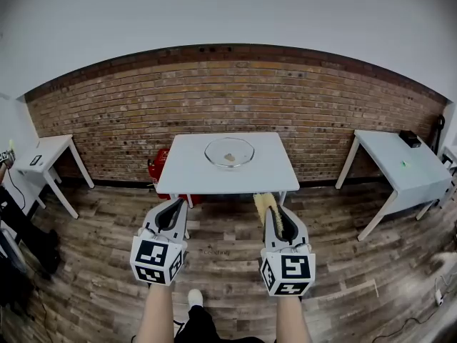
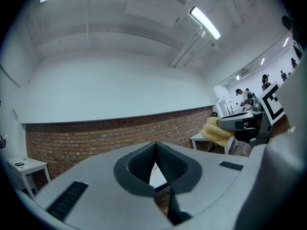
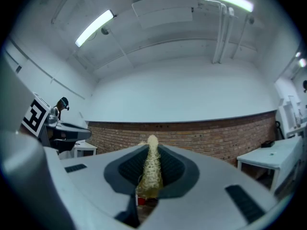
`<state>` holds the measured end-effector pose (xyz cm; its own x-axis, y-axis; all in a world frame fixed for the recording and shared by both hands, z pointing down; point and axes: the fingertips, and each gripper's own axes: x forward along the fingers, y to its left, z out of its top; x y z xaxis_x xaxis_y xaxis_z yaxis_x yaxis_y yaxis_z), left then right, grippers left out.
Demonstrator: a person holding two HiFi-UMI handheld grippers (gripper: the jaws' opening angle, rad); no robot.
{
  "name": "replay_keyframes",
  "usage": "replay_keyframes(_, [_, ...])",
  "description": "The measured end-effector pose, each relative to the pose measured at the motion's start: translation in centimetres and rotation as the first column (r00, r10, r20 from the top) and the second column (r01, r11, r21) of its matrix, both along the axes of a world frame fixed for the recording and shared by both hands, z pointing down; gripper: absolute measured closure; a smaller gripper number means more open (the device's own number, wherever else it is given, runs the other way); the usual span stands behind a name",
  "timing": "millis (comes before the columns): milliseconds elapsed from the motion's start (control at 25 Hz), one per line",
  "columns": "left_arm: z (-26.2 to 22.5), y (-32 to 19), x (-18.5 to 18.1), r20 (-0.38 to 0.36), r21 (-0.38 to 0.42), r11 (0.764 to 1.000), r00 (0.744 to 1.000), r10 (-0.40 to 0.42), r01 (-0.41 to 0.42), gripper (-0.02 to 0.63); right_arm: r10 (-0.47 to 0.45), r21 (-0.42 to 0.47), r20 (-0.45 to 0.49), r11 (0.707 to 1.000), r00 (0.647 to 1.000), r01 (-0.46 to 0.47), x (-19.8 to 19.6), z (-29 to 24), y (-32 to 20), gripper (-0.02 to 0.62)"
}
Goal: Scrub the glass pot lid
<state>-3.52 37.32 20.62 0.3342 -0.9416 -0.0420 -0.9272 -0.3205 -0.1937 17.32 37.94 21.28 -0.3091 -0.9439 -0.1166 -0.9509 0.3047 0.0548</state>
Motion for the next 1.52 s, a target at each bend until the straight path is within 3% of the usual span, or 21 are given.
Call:
replay_keyframes(440, [0.2,-4.5,-0.5,-0.002,0.023,0.999,1.000,0.028,-0.028,0.595,0.014,0.026,-0.024,1.000,1.000,-0.013,-0.6,0.0,-3.9,0.537])
replay_keyframes(840, [-0.1,-14.3,-3.2,-0.011,0.056,0.997,0.999,0.048,-0.048,0.595,0.028,0.058,-0.035,0.998,0.999,-0.026,-3.6,-0.5,-13.4,0.537])
replay_keyframes(1520, [4.1,-31.8,-6.2,-0.030,-0.044,0.996,0.997,0.073,-0.074,0.595,0.036,-0.019,-0.041,0.999,0.999,-0.036,-7.4,2.7,-30.0,0.537])
